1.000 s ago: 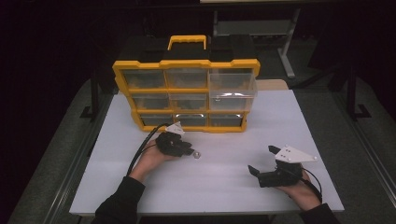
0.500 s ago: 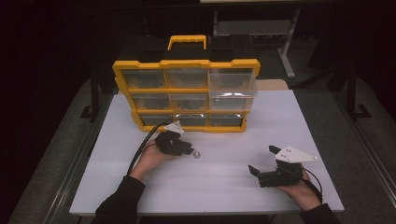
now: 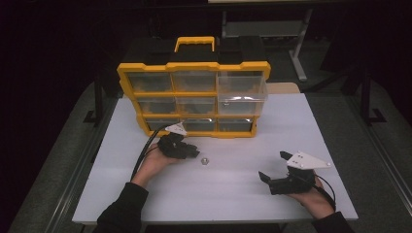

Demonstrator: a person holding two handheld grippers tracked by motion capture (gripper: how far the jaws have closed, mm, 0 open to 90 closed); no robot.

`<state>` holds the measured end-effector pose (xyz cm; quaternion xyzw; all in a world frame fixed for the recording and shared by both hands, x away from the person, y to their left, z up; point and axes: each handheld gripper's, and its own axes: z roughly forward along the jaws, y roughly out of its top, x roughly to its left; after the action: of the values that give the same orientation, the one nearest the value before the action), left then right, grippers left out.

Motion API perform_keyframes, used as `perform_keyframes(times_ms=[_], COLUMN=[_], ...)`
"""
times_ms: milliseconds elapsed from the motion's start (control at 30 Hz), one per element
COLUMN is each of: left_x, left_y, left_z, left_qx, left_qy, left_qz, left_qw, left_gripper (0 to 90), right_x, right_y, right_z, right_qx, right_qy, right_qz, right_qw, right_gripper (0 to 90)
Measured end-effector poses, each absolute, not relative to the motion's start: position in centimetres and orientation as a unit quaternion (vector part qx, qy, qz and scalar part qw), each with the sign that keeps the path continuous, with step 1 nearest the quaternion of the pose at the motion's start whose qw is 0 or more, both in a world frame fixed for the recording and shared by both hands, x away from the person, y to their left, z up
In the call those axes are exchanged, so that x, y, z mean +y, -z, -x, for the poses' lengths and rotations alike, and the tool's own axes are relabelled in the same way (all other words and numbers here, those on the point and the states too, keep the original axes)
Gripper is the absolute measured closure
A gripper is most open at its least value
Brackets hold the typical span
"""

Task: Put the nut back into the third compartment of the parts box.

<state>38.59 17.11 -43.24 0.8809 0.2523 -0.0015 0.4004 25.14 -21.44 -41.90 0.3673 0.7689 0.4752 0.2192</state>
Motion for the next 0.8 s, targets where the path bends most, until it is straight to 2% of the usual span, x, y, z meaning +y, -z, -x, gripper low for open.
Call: perform_keyframes(times_ms=[800], left_x=[18.3], left_y=[39.4], left_z=[-38.1], left_qx=[0.245], left_qy=[0.005], left_qz=[-0.869], left_qw=[0.430], left_gripper=[70.6], right_x=[-21.4], right_y=[41.9], right_z=[-25.3], right_qx=[0.767], right_qy=[-0.486], right_qz=[-0.366], right_qw=[0.202], right_gripper=[0.0])
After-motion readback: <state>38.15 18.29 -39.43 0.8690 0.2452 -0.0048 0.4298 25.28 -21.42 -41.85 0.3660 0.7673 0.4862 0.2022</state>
